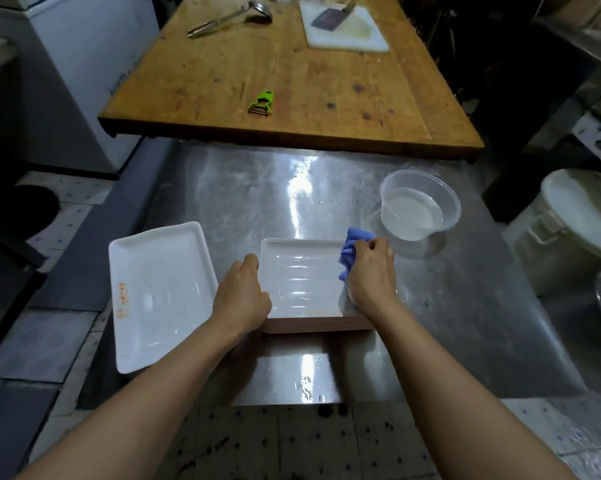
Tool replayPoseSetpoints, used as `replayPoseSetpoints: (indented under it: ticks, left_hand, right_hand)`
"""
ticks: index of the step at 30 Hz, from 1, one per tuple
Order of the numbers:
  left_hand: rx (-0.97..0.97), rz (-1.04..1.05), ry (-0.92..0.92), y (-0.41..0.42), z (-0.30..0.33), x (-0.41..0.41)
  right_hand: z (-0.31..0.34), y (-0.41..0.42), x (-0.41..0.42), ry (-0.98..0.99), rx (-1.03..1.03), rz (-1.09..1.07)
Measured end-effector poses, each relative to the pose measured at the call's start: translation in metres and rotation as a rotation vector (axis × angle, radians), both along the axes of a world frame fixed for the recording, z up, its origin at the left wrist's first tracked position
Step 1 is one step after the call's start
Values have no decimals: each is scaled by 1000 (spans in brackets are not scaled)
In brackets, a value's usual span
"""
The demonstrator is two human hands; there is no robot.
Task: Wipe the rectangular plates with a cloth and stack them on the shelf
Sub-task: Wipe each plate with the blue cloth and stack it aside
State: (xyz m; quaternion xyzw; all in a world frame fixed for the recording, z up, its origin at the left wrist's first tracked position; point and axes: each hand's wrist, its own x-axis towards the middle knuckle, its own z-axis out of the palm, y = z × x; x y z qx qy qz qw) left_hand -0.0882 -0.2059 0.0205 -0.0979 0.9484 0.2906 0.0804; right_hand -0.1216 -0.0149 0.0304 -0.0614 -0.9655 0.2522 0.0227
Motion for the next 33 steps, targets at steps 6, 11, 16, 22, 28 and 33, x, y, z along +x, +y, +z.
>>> replayPoseSetpoints:
  ticks: [6, 11, 16, 22, 28, 33]
  left_hand:
    - [22, -18, 32, 1, 3, 1]
    - [50, -18, 25, 0, 3, 2]
    - [55, -27, 19, 1, 5, 3]
    - [84, -16, 23, -3, 8, 1]
    - [184, -29, -52, -11, 5, -3]
    - [313, 15, -115, -21, 6, -9]
  right_hand:
    - [-6, -4, -13, 36, -39, 36]
    - [-9, -33, -14, 10, -165, 148]
    - [-11, -70, -18, -27, -113, 361]
    - [1, -79, -23, -58, -44, 489]
    - [7, -70, -6, -204, -135, 543]
    - [12, -64, 12, -273, -123, 614]
